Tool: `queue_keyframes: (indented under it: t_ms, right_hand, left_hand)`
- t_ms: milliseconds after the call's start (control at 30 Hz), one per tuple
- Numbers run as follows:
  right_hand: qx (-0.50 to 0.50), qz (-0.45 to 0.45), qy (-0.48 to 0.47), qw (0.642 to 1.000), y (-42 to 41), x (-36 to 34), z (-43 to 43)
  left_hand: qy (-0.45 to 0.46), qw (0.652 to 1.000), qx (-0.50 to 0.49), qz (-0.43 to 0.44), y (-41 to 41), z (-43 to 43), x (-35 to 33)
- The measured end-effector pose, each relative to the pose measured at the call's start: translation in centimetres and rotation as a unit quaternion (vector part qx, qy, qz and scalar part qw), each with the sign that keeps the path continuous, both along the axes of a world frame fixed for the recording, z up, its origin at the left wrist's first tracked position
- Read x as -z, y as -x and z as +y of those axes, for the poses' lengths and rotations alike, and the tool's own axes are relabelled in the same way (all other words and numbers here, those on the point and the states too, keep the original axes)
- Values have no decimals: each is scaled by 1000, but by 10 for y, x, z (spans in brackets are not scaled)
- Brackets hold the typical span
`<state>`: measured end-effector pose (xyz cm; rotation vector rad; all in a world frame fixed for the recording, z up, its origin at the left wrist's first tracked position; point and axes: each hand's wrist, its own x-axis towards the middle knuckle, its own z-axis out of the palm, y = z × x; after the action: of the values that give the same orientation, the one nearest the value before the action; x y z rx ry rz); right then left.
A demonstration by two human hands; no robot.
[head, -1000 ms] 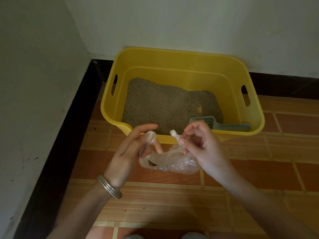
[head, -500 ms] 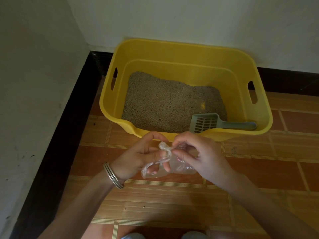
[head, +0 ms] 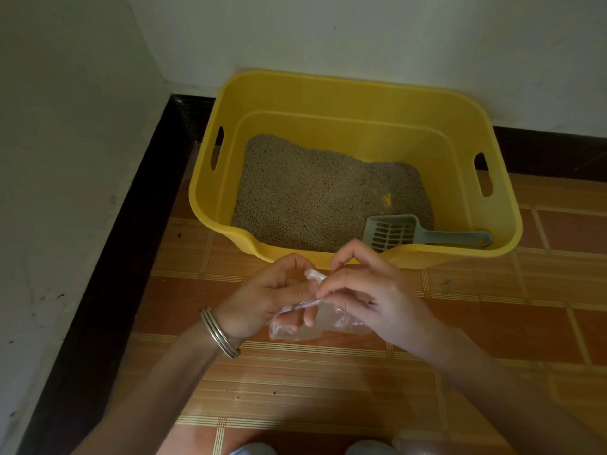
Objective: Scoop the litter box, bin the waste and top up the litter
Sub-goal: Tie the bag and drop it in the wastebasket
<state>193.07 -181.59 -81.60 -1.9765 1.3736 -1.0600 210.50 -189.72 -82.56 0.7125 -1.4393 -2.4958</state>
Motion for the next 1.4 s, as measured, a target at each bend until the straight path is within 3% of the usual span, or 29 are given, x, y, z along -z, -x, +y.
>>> queue_keyframes:
  t_ms: [300,433,567,700,900,1033,1133,1267,1400]
  right_hand:
    - [1,-39,-91,995,4,-1,2]
    - [-9,-112,-182,977,7,-3,6]
    - [-3,-157,-215,964,8,-6,5]
    - [37,-196,-228,953,4,-5,5]
    - [88,-122,-164,975,2,-5,6]
    - [83,-50,-70,993,-2,-8,6]
    - [68,-13,-37,997,-2,-8,6]
    - [47,-4,-31,998,0,-7,7]
    - [21,10,-8,1000,4,-4,8]
  left_hand:
    - [34,996,-78,28,1,3,5]
    - [76,990,-113,28,-3,8,5]
    - [136,983,-114,41,-5,13,4]
    - [333,937,-107,9,-5,10,2]
    - [496,853,-154,-53,1,13,3]
    - [471,857,-144,-149,4,17,1]
    - [467,866,-100,-148,4,18,3]
    - [259,955,-89,-111,3,17,-1]
    - [41,990,-101,-89,0,12,-9]
